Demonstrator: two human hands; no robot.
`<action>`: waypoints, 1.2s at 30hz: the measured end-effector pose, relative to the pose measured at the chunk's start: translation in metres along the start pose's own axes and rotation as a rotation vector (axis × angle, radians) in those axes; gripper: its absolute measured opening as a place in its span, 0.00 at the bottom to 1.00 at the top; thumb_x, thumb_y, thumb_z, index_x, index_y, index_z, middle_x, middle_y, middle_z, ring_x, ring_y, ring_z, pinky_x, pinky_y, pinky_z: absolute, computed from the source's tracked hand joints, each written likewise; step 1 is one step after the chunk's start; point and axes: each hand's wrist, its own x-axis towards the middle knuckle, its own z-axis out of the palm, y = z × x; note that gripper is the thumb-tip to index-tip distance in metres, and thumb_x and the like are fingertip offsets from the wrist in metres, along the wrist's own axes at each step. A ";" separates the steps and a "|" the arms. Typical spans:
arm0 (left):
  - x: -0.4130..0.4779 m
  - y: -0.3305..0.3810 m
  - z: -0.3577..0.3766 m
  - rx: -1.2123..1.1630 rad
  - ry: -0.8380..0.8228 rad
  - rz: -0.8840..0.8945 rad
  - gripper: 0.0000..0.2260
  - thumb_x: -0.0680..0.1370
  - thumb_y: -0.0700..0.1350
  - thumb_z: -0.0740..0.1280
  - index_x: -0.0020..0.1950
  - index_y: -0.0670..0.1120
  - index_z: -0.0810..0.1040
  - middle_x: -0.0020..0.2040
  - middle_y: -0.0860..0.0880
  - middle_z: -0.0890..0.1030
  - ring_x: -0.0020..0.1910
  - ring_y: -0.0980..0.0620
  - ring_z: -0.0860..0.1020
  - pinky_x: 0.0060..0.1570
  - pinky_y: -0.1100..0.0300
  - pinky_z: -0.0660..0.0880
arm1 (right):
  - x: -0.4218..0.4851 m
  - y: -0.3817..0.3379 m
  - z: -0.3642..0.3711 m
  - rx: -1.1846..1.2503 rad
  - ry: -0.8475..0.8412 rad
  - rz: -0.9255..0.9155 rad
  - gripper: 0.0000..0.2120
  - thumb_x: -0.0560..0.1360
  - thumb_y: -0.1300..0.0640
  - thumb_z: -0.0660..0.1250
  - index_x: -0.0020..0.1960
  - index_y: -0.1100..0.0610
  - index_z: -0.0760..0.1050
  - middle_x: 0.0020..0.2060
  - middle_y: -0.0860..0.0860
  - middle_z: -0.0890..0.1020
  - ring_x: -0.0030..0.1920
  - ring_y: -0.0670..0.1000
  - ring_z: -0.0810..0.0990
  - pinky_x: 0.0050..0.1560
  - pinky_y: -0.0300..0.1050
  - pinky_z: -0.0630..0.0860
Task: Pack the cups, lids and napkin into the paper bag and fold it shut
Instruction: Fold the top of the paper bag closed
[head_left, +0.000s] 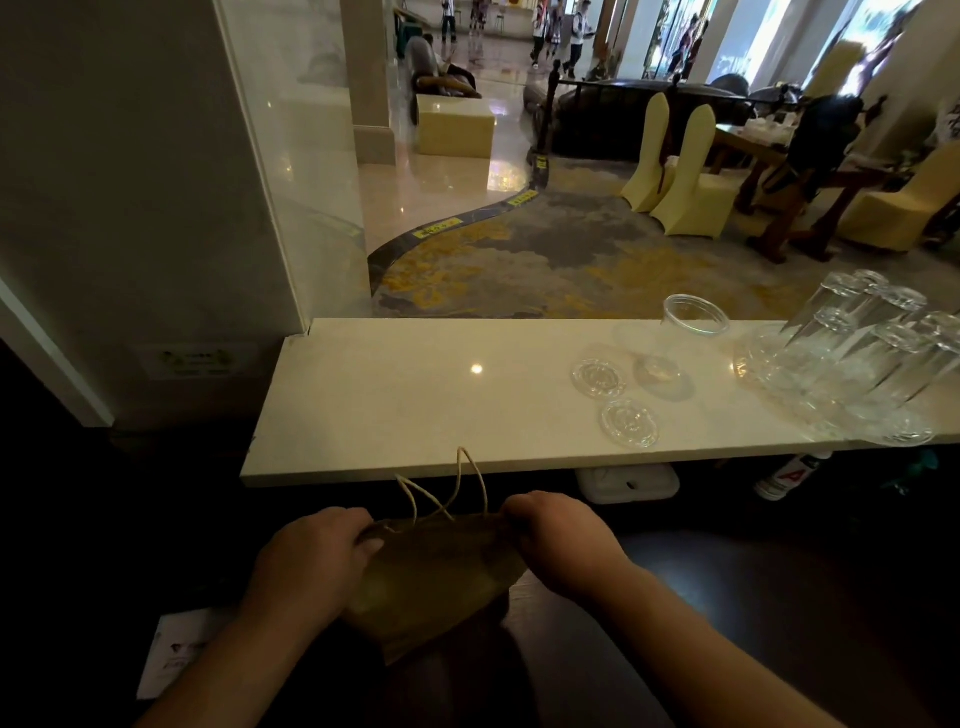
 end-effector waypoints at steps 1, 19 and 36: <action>0.000 -0.002 -0.001 0.014 0.012 -0.003 0.07 0.79 0.57 0.68 0.51 0.56 0.82 0.46 0.55 0.80 0.45 0.54 0.79 0.43 0.55 0.78 | 0.000 0.000 0.000 -0.004 0.006 0.012 0.07 0.79 0.54 0.61 0.49 0.48 0.78 0.43 0.46 0.78 0.42 0.47 0.76 0.36 0.42 0.73; 0.000 -0.010 0.003 -0.045 0.028 0.055 0.08 0.77 0.47 0.71 0.44 0.54 0.73 0.43 0.55 0.76 0.38 0.55 0.76 0.35 0.56 0.74 | -0.013 0.010 -0.001 0.028 0.054 -0.029 0.11 0.76 0.52 0.65 0.42 0.44 0.63 0.39 0.44 0.71 0.40 0.46 0.71 0.33 0.41 0.66; -0.001 -0.021 0.018 -0.045 -0.198 0.060 0.12 0.67 0.47 0.72 0.37 0.53 0.69 0.40 0.55 0.76 0.40 0.59 0.74 0.37 0.60 0.72 | -0.017 0.016 0.019 0.014 0.012 -0.101 0.05 0.74 0.47 0.63 0.49 0.43 0.69 0.49 0.41 0.72 0.50 0.45 0.69 0.45 0.43 0.75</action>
